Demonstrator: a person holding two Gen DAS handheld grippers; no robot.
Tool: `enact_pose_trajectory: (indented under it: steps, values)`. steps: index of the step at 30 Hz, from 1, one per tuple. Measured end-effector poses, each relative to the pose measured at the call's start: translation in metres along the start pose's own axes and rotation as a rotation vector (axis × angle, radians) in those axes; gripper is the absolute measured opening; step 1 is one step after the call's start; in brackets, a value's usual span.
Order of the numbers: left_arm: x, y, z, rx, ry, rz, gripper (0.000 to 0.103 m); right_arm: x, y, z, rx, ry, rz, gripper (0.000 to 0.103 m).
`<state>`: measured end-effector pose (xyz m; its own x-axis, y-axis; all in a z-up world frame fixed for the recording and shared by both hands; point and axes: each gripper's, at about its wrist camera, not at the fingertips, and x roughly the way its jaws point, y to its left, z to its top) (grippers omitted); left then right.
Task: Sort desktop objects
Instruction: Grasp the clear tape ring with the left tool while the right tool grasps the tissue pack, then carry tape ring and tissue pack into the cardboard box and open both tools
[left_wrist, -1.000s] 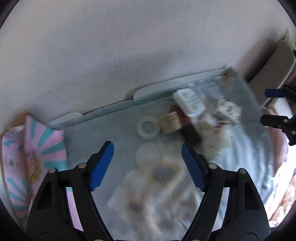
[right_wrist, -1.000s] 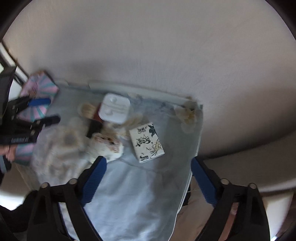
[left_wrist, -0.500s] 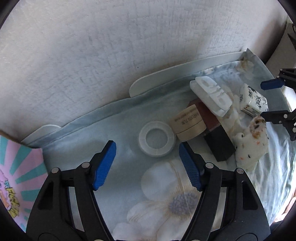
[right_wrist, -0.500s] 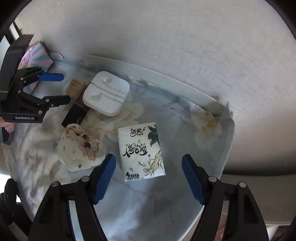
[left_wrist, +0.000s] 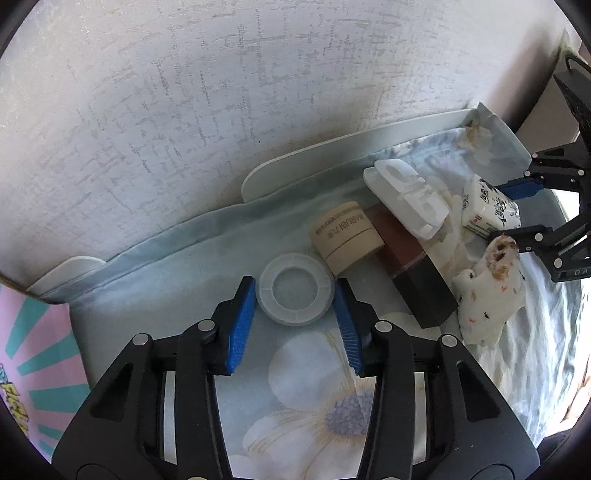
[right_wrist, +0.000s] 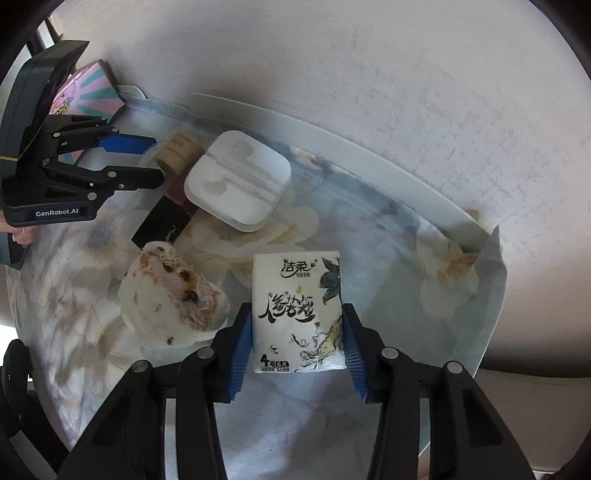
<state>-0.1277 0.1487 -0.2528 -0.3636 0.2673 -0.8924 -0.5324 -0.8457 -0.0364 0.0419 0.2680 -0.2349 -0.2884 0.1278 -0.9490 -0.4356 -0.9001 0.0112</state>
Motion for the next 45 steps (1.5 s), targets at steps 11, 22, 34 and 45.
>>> enact_pose_trajectory:
  steps: [11,22,34,45]
  values:
    - [-0.026,0.015,0.000,-0.024,-0.022,0.025,0.039,-0.019,-0.003,-0.001,0.010,-0.022,-0.014,0.042]
    - [-0.097,0.028,0.015,-0.060,-0.068,0.040,0.039,-0.073,-0.003,0.006,0.030,-0.046,-0.046,0.042]
    - [-0.224,0.064,-0.002,-0.141,-0.130,0.096,0.039,-0.144,0.063,0.059,-0.048,-0.103,-0.027,0.042]
    - [-0.292,0.135,-0.069,-0.270,-0.154,0.205,0.039,-0.134,0.177,0.125,-0.249,-0.155,0.031,0.042]
